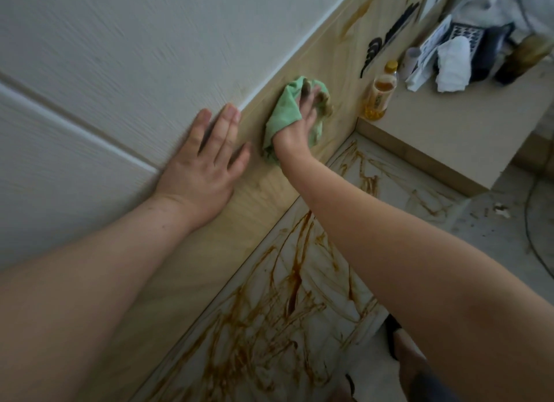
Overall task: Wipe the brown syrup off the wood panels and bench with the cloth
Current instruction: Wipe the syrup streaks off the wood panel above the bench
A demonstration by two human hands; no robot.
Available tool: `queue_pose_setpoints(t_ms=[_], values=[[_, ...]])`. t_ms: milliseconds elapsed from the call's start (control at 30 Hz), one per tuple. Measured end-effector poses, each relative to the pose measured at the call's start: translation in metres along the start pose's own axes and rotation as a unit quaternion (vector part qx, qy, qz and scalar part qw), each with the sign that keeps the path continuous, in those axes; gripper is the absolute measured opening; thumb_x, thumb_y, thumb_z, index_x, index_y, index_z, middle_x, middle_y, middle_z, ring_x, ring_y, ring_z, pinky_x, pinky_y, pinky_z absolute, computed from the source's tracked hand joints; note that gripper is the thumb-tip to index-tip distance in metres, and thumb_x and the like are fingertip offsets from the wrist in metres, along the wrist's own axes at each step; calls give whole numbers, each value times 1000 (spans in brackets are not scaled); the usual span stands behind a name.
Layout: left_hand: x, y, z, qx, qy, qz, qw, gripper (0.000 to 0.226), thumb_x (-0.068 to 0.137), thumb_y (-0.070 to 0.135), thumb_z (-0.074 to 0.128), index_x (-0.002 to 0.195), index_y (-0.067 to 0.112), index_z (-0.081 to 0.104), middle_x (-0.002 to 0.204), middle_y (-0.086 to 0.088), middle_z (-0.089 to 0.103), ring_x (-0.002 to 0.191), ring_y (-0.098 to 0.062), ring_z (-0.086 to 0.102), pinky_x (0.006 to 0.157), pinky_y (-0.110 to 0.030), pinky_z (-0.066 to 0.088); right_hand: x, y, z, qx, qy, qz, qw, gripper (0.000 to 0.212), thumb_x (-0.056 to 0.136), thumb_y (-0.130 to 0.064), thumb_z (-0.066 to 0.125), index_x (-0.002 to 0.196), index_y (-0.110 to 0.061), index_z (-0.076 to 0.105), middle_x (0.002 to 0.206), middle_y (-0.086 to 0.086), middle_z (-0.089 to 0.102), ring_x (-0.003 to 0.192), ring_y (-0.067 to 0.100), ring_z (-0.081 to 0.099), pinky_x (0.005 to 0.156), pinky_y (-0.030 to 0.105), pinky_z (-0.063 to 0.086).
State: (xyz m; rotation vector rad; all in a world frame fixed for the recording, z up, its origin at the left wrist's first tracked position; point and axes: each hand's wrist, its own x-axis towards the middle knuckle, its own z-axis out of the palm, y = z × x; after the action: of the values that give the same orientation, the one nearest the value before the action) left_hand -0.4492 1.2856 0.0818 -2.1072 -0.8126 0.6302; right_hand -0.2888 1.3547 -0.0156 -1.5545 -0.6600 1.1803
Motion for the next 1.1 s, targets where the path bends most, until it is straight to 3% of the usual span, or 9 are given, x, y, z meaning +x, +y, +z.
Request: queue_pose_setpoints(t_ms=[100, 233, 400, 500, 600, 733, 833, 967, 1100], values=[[4, 5, -12, -59, -16, -31, 998, 61, 98, 35, 28, 154, 19, 13, 162, -34, -2, 151, -46, -8, 116, -61, -24, 5, -3, -6, -62, -4, -42, 997, 68, 110, -52, 34, 162, -45, -9, 172, -9, -18, 157, 19, -1, 127, 53, 5], [34, 0, -30, -122, 56, -19, 991, 65, 87, 32, 49, 145, 12, 27, 157, -24, 18, 149, -41, 14, 125, -59, 2, 37, -35, -24, -98, 23, -75, 992, 68, 111, -51, 35, 163, -43, -7, 172, -9, -15, 149, 0, 0, 125, 50, 5], [103, -11, -58, -161, 78, -37, 983, 65, 86, 27, 46, 144, 0, 38, 160, -28, 26, 151, -42, 18, 127, -57, 4, 89, -82, -71, -202, 12, -153, 967, 64, 111, -37, 39, 166, -19, 11, 172, 1, -20, 157, 33, -14, 127, 55, -1], [146, -12, -73, -152, 54, -30, 986, 71, 91, 36, 43, 151, 0, 31, 166, -27, 15, 156, -40, 8, 128, -54, 0, 129, -97, -97, -198, 34, -154, 968, 65, 111, -35, 39, 165, -15, 11, 172, 5, -18, 158, 35, -13, 127, 53, 0], [174, -11, -80, -112, 15, -32, 993, 83, 94, 48, 32, 158, 1, 9, 169, -24, -4, 157, -38, -9, 127, -51, -10, 152, -97, -106, -180, 54, -156, 970, 67, 111, -35, 41, 165, -12, 9, 173, 5, -15, 158, 36, -11, 128, 52, -2], [194, -11, -74, -71, -15, -39, 997, 87, 97, 49, 17, 159, -4, -14, 168, -24, -19, 156, -37, -20, 127, -51, -9, 168, -102, -109, -158, 67, -155, 973, 64, 111, -31, 39, 165, -12, 9, 173, 5, -13, 159, 33, -10, 128, 52, -2], [197, -12, -64, -23, -26, -18, 999, 83, 97, 47, 2, 153, -6, -27, 165, -25, -28, 154, -36, -27, 126, -52, -13, 194, -121, -124, -68, 87, -130, 985, 63, 112, -30, 37, 165, -13, 7, 174, 6, -9, 159, 31, -6, 128, 56, 0], [197, -11, -57, -3, -28, -1, 1000, 83, 97, 49, 0, 153, -6, -27, 164, -26, -29, 154, -37, -25, 124, -55, -18, 189, -112, -126, 7, 90, -95, 991, 63, 112, -34, 35, 166, -20, 4, 174, 4, -3, 160, 28, -1, 128, 57, 5], [199, -11, -53, -24, 5, -4, 1000, 87, 100, 51, 12, 156, -8, -18, 165, -29, -20, 156, -40, -16, 121, -58, -21, 121, -31, -81, 17, -10, -7, 1000, 77, 108, -37, 45, 162, -43, -9, 171, -7, -20, 159, 28, -10, 125, 62, 1]])
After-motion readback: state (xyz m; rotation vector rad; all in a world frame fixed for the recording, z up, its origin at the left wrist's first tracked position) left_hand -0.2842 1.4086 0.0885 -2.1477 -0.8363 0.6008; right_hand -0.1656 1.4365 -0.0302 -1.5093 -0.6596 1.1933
